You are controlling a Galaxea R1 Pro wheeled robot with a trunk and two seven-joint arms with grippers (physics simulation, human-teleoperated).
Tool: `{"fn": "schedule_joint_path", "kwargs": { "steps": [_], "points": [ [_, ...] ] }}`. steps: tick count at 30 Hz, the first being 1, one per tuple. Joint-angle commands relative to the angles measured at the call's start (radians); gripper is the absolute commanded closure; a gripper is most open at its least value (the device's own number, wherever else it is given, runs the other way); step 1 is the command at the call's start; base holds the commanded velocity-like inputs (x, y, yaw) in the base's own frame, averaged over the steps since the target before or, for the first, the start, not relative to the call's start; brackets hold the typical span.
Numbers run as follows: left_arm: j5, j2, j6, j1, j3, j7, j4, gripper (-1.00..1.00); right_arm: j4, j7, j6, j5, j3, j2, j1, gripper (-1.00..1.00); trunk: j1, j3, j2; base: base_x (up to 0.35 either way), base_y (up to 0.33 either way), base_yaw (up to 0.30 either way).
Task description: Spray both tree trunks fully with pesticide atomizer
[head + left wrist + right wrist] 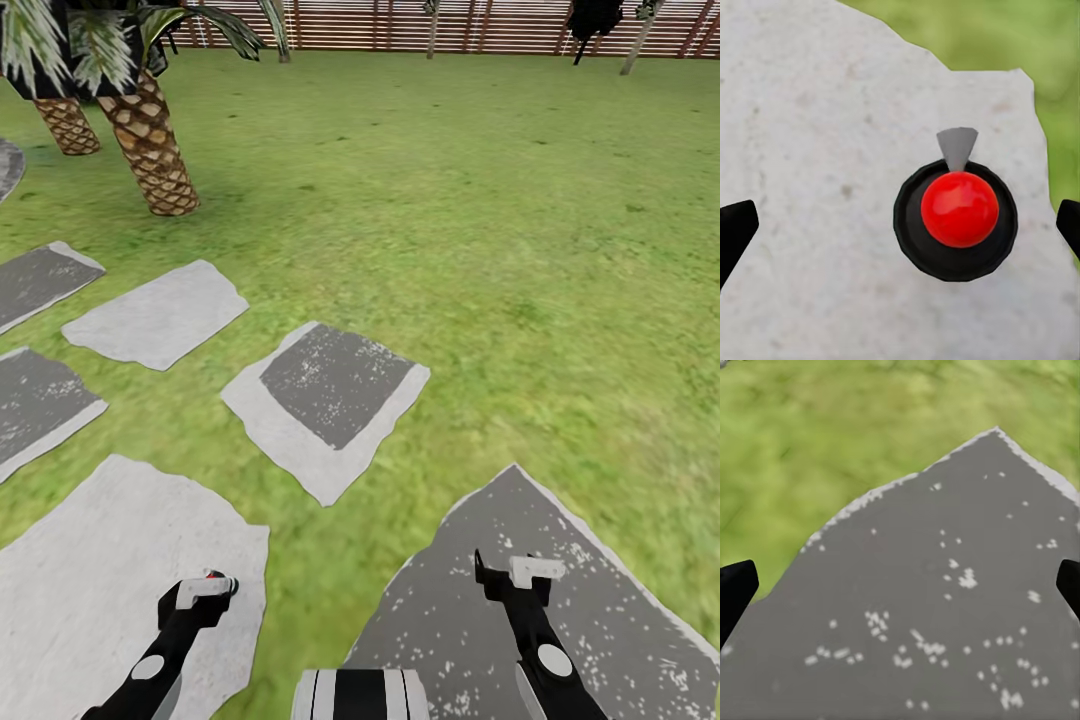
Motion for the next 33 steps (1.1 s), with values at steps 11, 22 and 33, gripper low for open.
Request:
{"fn": "schedule_joint_path", "kwargs": {
  "steps": [11, 22, 33],
  "points": [
    [-0.009, -0.001, -0.006, -0.001, 0.006, -0.001, 0.001, -1.0, 0.001, -0.003, -0.003, 0.001, 0.001, 0.0, 0.0, -1.0, 0.0, -0.001, 0.0, 0.004, 0.0, 0.0],
    [-0.009, -0.002, -0.007, -0.001, 0.005, -0.001, 0.001, -1.0, 0.001, -0.003, -0.003, 0.0, 0.0, 0.0, 0.0, -1.0, 0.004, -0.048, -0.003, 0.0, 0.0, 0.0],
    [-0.009, -0.002, -0.007, -0.001, 0.005, -0.001, 0.001, -1.0, -0.002, -0.001, -0.044, -0.002, -0.069, -0.001, 0.001, -1.0, 0.005, -0.053, -0.003, 0.0, 0.0, 0.0]
  ]
}}
